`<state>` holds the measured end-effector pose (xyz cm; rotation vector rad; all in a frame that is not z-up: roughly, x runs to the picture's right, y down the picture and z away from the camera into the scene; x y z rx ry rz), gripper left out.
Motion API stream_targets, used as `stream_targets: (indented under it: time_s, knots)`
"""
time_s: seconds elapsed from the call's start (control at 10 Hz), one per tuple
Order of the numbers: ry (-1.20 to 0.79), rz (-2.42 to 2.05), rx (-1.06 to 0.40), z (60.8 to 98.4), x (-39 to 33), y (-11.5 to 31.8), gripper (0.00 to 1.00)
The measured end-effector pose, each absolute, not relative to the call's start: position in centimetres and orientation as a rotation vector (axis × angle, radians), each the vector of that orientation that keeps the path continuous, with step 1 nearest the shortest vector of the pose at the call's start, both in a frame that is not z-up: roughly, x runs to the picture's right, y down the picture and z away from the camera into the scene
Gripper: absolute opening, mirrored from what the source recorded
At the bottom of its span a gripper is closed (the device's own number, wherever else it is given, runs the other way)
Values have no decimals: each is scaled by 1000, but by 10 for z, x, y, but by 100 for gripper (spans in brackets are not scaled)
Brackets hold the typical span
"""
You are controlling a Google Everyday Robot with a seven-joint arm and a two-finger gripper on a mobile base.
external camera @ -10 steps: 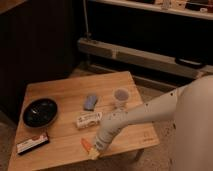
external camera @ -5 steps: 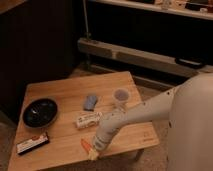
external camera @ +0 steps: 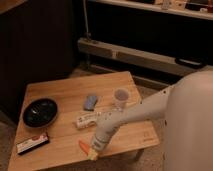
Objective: Place the pepper in the ceramic bowl
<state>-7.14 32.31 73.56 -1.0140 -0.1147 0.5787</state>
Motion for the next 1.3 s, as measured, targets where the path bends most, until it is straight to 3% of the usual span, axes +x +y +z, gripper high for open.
stream_targets:
  time_s: [0.2, 0.7, 1.3]
  knots:
    - [-104, 569, -1019, 736, -73, 324, 2]
    - [-165, 613, -1026, 738, -65, 306, 0]
    - [-358, 689, -929, 749, -64, 185, 0]
